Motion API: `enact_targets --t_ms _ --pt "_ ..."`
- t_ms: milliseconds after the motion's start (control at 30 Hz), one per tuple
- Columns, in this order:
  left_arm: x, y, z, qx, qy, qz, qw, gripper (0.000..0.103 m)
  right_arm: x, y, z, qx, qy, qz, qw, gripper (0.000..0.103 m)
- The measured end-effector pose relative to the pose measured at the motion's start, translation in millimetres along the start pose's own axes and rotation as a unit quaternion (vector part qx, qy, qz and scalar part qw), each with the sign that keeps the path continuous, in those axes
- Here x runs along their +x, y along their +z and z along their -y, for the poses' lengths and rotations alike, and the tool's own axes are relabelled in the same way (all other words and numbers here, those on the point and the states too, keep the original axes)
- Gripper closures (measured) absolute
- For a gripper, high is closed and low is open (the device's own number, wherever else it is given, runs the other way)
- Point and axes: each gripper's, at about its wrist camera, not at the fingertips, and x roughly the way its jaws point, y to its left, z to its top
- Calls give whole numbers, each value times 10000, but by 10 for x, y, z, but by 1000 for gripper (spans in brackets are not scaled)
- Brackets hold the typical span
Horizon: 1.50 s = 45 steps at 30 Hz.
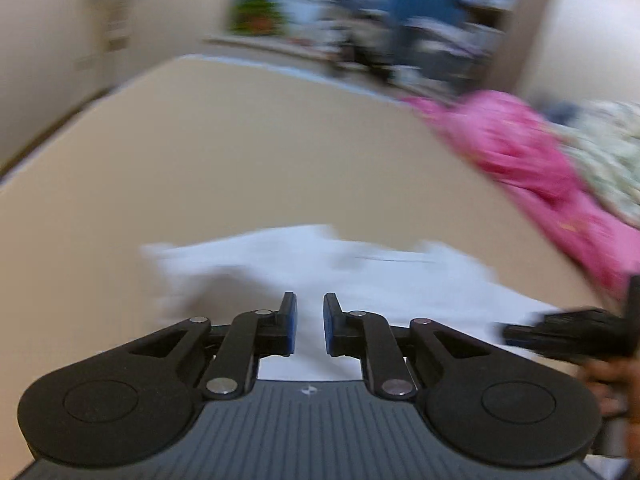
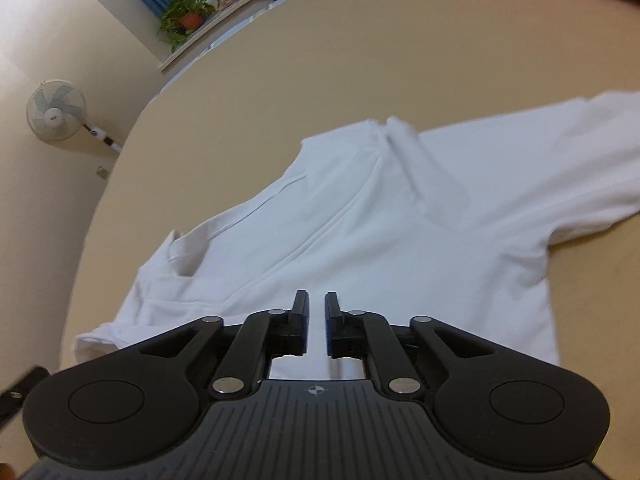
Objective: Fold small clothes
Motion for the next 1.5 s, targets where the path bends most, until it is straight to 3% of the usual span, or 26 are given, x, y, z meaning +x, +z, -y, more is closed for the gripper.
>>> enact_targets --t_ms 100,167,300,367,400,433,500,567,600,700,767,800,900,967,1033,1100,1167,1300,1400,1467,1500 --pt "-73 -13 -353 -82 558 103 9984 85 104 -57 -50 -12 -12 -163 9999 85" --pt "-59 -31 -591 -316 589 189 9976 62 201 -137 -112 -207 -168 -304 9992 80" --pt "79 -23 -949 -1201 476 -174 9915 60 412 -292 -168 -541 -594 -613 9949 80" --pt "239 32 -1060 -1324 310 -325 9902 60 448 -334 -239 -798 -725 -504 9929 83" --pt "309 63 -1094 -1314 320 -376 9901 60 446 -354 -291 -973 -791 -416 9912 89" --pt "366 69 -1121 -1302 337 -402 9901 60 443 -373 -343 -1141 -816 -308 9896 99" --pt "425 121 -1147 -1306 193 -411 9904 59 399 -349 -388 -1201 -660 -32 9906 100" --pt "508 161 -1112 -1226 -34 -433 9915 46 237 -213 -413 -1113 -323 509 9920 100" --pt "608 142 -1033 -1141 -86 -473 9923 45 101 -124 -423 -1071 -106 869 9904 100" --pt "747 120 -897 -861 -14 -587 9946 46 -323 99 -393 -1185 303 2036 9714 100" --pt "787 71 -875 -853 -89 -765 9934 46 -454 215 -284 -1196 298 2407 9627 100" --pt "819 28 -871 -823 -87 -915 9924 46 -427 285 -206 -1161 127 2287 9665 100" --pt "886 -43 -892 -829 17 -1196 9894 46 -6 469 160 -787 -948 1164 9855 98" --pt "883 -50 -903 -823 -7 -1196 9894 47 137 544 413 -113 -1151 824 9899 95" --pt "903 -47 -842 -801 -74 -1201 9895 47 105 605 528 232 -1056 891 9901 95" --pt "925 -92 -790 -746 -104 -1230 9895 47 19 639 512 196 -912 1037 9902 95" --pt "956 -100 -778 -731 -116 -1230 9896 47 9 638 483 98 -773 1023 9917 83" --pt "887 -157 -768 -883 -192 -1141 9893 47 122 609 478 137 -737 615 9953 80" --pt "870 -159 -764 -883 -233 -1140 9893 48 236 538 471 -29 -1021 315 9943 76" --pt "878 -174 -748 -841 -167 -1172 9894 65 320 482 482 -154 -1232 85 9922 76" --pt "881 -184 -742 -807 -125 -1199 9894 70 352 462 472 -218 -1238 40 9921 75"
